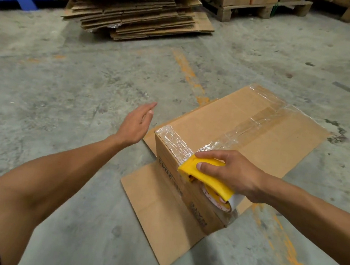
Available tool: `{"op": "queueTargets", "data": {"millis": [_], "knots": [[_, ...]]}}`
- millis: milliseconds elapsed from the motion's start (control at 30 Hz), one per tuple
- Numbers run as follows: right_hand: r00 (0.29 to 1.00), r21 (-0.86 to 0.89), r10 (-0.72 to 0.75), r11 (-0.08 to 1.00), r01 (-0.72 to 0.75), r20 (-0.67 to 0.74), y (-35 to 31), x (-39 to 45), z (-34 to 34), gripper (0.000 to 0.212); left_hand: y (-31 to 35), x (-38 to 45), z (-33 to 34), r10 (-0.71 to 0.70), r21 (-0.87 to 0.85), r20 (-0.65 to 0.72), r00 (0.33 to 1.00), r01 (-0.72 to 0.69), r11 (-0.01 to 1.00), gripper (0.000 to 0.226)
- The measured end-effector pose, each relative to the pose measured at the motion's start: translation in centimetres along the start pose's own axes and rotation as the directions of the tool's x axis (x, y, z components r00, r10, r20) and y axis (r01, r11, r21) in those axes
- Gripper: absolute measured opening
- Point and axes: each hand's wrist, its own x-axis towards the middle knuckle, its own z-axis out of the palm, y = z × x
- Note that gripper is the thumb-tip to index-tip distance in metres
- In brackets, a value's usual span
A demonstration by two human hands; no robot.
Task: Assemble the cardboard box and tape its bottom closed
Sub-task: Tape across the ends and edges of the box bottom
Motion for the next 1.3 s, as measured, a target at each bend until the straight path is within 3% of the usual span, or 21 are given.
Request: {"op": "queueTargets", "data": {"millis": [33, 100, 167, 367, 600, 800, 900, 967, 1300], "knots": [[1.0, 0.006, 0.003, 1.0, -0.003, -0.001, 0.0, 0.1, 0.0, 0.03, 1.8, -0.3, 0.0, 0.184, 0.054, 0.063, 0.981, -0.188, 0.981, 0.048], [1.0, 0.03, 0.004, 1.0, -0.004, 0.002, 0.1, 0.2, 0.0, 0.031, 4.5, -1.3, 0.9, 0.433, 0.076, 0.271, 0.86, -0.467, 0.881, 0.051], [1.0, 0.038, 0.004, 0.999, -0.004, 0.009, 0.0, 0.1, 0.0, 0.033, 5.6, -2.5, 2.5, 0.467, 0.075, 0.454, 0.759, -0.555, 0.829, 0.054], [1.0, 0.037, -0.016, 0.999, 0.017, -0.026, -0.5, 0.4, 0.9, 0.034, 4.9, -2.9, 4.6, 0.327, 0.248, 0.637, 0.698, -0.587, 0.771, 0.058], [0.989, -0.017, 0.146, 0.989, -0.145, 0.029, 2.8, -6.4, -2.7, 0.03, 4.5, -2.7, 4.7, 0.337, 0.256, 0.641, 0.69, -0.606, 0.753, 0.057], [0.995, -0.015, 0.093, 0.995, -0.094, -0.035, 4.9, -7.8, -2.2, 0.027, 6.8, -3.5, 4.7, 0.312, 0.3, 0.629, 0.712, -0.592, 0.748, 0.064], [0.995, -0.001, 0.069, 0.998, -0.069, -0.066, 5.1, -7.4, -2.0, 0.027, 9.8, -6.1, 6.6, 0.448, 0.201, 0.671, 0.591, -0.727, 0.657, 0.059], [0.997, -0.005, 0.045, 0.999, -0.046, -0.069, 4.8, -7.0, -1.7, 0.028, 10.8, -6.9, 7.7, 0.459, 0.17, 0.713, 0.531, -0.765, 0.621, 0.056], [0.997, 0.038, 0.075, 0.996, -0.075, -0.006, 3.7, -6.1, -1.9, 0.032, 10.2, -4.6, 7.8, 0.427, 0.189, 0.747, 0.509, -0.779, 0.597, 0.052]]}}
